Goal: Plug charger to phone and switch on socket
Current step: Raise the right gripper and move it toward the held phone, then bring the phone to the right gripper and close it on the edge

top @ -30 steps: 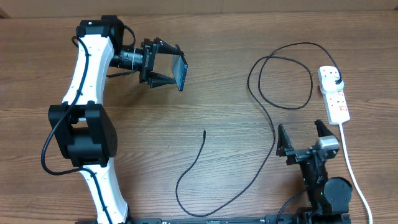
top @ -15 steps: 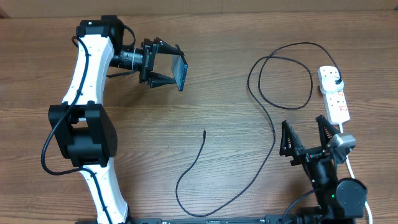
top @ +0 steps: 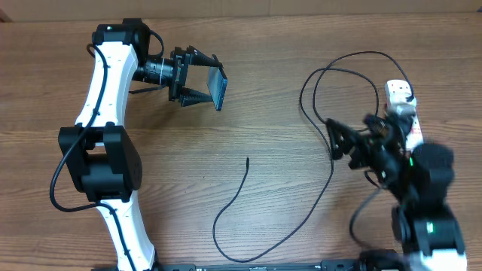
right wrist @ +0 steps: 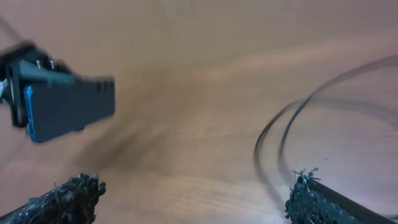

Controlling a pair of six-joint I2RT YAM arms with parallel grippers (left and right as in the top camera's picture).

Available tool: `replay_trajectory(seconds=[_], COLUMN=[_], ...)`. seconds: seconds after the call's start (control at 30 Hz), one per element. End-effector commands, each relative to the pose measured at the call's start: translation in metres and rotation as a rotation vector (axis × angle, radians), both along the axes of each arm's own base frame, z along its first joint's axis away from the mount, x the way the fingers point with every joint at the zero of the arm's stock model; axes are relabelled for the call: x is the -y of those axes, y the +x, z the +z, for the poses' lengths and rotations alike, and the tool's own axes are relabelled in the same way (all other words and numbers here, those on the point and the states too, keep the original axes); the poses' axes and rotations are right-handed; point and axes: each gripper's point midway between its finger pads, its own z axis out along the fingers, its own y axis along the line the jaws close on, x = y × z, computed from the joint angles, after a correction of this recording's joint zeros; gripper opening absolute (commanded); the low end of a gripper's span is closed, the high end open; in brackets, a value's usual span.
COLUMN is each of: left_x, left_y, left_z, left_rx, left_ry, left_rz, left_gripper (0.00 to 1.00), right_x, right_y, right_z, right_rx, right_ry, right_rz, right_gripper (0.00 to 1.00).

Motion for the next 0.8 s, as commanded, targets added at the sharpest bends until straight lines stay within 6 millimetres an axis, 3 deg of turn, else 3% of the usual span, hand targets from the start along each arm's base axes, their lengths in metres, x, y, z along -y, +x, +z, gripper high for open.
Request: replay_trajectory(seconds=[0.0,0.17,0.37,0.57,0.77], left_x=[0.0,0.0,-0.006,-0.016,-0.017], left_y=[0.004,0.004,0.003,0.001,0.0], left_z=[0.013,0.012,-0.004,-0.024,-0.032], left_rx=[0.05,0.049,0.027,-0.043,-0.062], left_ry=[-0.029,-0.024,0.077,0.21,0.266], left_rz=[0.0,0.0,-0.002,0.019,0.018], left_gripper=[0.04,0.04,0.04,0.04,0.04], right_x=[-0.036,-0.066,-0.072,-0.072,-0.072], right_y=[0.004,0.021,0.035,0.036,0.035], right_z=[-0.004,-0.033,-0.062,-0.067,-0.067], right_rx=[-0.137,-0.33,-0.408,-0.456,-0.472], right_ry=[0.102,0.236,0.276,0.315,0.328], right_rz=[0.21,0.394,0.425,0.398,0.388], right_gripper=[1.0,1.0,1.0,1.0,1.0])
